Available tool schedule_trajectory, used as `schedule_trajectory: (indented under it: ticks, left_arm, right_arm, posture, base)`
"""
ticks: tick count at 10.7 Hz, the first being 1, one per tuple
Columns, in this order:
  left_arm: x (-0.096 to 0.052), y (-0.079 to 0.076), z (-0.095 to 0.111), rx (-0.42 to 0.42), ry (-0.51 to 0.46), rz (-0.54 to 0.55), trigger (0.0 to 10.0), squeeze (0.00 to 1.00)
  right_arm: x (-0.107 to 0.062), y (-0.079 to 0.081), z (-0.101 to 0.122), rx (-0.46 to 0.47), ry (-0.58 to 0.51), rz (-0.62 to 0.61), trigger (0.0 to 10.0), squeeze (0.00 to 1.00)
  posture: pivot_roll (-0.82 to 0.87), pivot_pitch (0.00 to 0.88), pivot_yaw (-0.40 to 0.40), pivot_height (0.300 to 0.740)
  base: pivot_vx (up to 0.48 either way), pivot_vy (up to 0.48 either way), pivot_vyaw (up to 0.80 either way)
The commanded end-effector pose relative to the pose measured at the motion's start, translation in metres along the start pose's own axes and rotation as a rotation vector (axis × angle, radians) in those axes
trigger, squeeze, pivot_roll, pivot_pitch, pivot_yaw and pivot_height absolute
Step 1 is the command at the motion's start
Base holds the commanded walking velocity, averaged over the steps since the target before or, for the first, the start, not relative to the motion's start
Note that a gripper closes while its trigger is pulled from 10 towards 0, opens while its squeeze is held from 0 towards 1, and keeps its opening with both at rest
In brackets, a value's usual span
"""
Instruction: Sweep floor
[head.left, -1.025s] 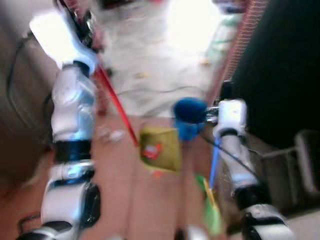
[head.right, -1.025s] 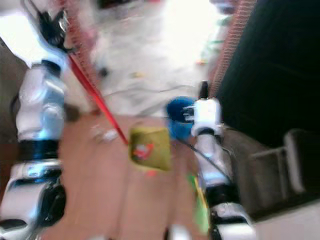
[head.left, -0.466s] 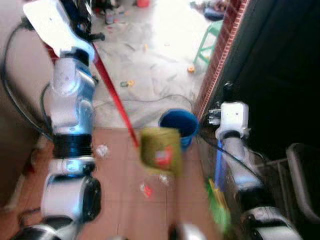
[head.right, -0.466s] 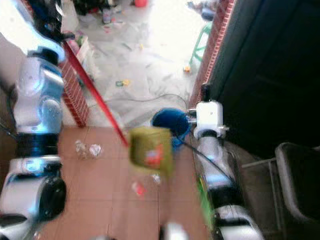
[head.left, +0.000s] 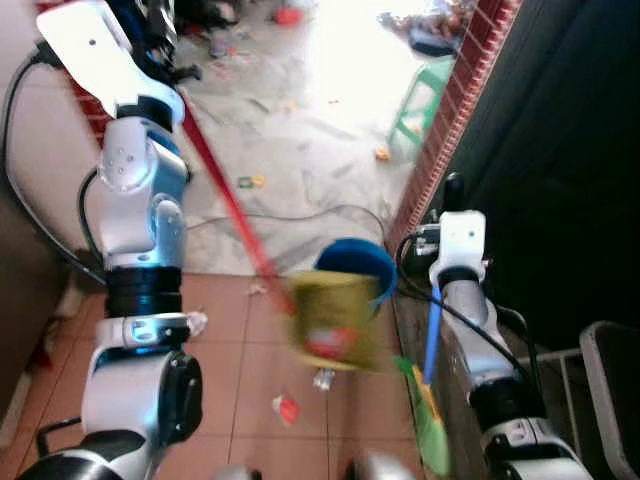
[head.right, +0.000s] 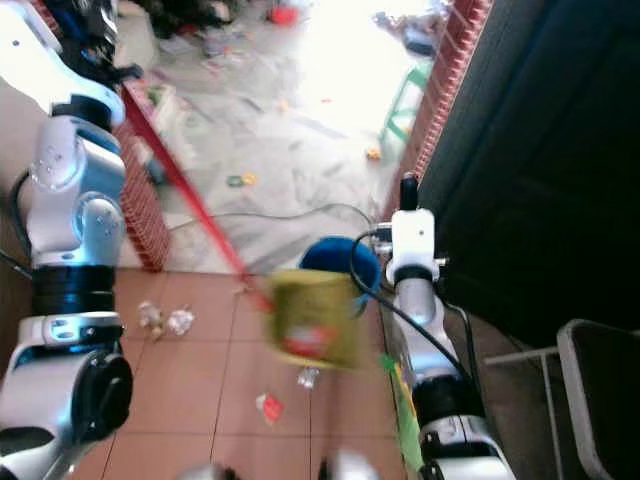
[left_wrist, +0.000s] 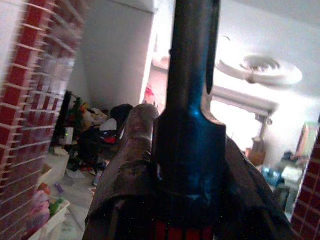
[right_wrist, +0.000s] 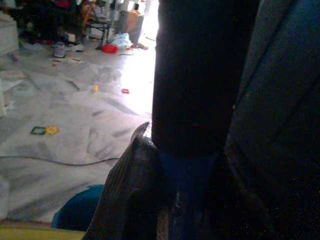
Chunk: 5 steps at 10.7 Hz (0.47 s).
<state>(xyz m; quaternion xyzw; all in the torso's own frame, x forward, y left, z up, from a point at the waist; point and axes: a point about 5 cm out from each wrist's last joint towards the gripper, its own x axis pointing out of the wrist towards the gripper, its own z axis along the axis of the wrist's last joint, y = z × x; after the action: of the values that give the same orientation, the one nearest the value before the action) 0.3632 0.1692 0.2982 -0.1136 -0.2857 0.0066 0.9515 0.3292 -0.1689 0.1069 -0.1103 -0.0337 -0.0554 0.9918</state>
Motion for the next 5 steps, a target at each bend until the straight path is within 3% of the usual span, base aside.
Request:
schedule_trajectory:
  ticks: [1,5]
  left_arm:
    - [0.0048,-0.0106,0.0123,-0.042,-0.067,-0.018,10.0,0.0]
    - [0.0061,-0.0078,0.0113,-0.021,-0.072,0.004,10.0,0.0]
  right_arm:
    - [0.0019,-0.0121,0.0025,-0.03,-0.012,-0.025,10.0,0.0]
    - [0.0012,-0.0118,0.0017,-0.025,-0.006,-0.017,10.0,0.0]
  posture:
    - [-0.08,0.0,-0.03,0.74]
    - [-0.08,0.0,-0.03,0.74]
  base:
    - [0.439,0.0,0.0]
    - [0.433,0.0,0.0]
